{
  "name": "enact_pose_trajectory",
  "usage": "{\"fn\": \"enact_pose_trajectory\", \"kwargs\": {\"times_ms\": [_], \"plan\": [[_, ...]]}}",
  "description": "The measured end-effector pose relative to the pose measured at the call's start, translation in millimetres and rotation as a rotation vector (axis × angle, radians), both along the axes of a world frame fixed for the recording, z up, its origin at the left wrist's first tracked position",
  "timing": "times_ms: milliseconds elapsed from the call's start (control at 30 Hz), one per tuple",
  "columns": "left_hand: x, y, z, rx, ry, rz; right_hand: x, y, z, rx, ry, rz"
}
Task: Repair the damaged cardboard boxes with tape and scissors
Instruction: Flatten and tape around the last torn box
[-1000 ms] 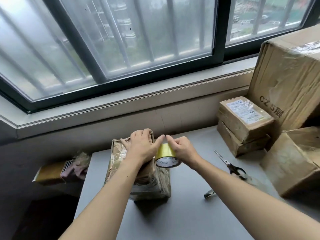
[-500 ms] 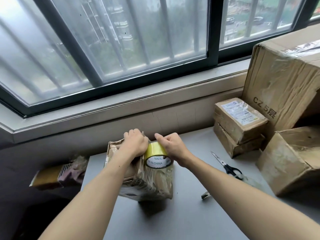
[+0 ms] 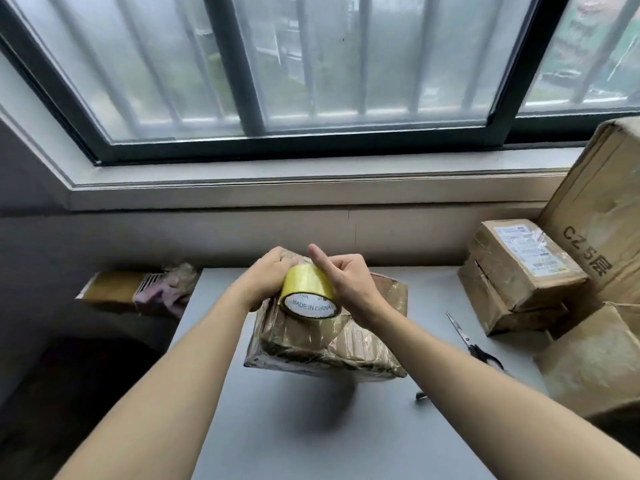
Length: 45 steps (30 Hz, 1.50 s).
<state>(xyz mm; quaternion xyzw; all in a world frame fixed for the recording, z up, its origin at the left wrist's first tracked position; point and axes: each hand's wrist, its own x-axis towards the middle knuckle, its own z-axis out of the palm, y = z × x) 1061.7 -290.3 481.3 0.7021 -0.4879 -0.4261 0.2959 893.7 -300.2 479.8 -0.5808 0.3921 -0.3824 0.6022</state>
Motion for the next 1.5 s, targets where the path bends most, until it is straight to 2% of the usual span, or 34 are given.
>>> {"fn": "enact_pose_trajectory", "kwargs": {"times_ms": [167, 300, 433, 633, 733, 867, 967, 1100, 1167, 1233, 1333, 1500], "plan": [[7.2, 25.8, -49.7, 0.012, 0.133, -0.08, 9.6, 11.3, -30.7, 0.02, 0.108, 0.106], [26.0, 29.3, -120.5, 0.1, 0.25, 0.055, 13.7, 18.6, -53.5, 0.037, 0.19, 0.136], [14.5, 45.9, -109.3, 0.075, 0.408, 0.159, 20.1, 17.0, -62.0, 0.11, 0.197, 0.084], [17.7, 51.4, -110.1, 0.054, 0.383, -0.047, 33.0, 7.4, -74.0, 0.233, 0.239, 0.086], [22.5, 50.1, -116.5, 0.067, 0.347, -0.049, 42.6, 0.8, -64.6, 0.085, 0.35, 0.196], [25.7, 51.8, -129.4, 0.08, 0.323, 0.042, 39.3, -17.1, -44.6, -0.213, 0.703, 0.294], [23.1, 51.3, -132.6, 0.108, 0.329, 0.155, 13.2, -30.1, -42.1, -0.309, 0.9, 0.272], [21.7, 42.4, -126.4, 0.176, 0.213, 0.135, 7.2, -27.4, -43.3, -0.38, 0.959, 0.251], [11.7, 39.4, -115.7, 0.156, 0.031, 0.175, 9.8, -26.2, -43.1, -0.405, 0.95, 0.257], [-4.2, 35.9, -109.6, 0.057, -0.229, 0.238, 7.5, -26.7, -43.3, -0.4, 0.931, 0.263], [-27.3, 27.8, -107.3, -0.065, -0.447, 0.29, 2.8, -27.7, -44.0, -0.375, 0.913, 0.26], [-45.8, 21.2, -116.8, 0.018, -0.73, 0.284, -4.0, -26.6, -44.9, -0.425, 0.877, 0.223]]}}
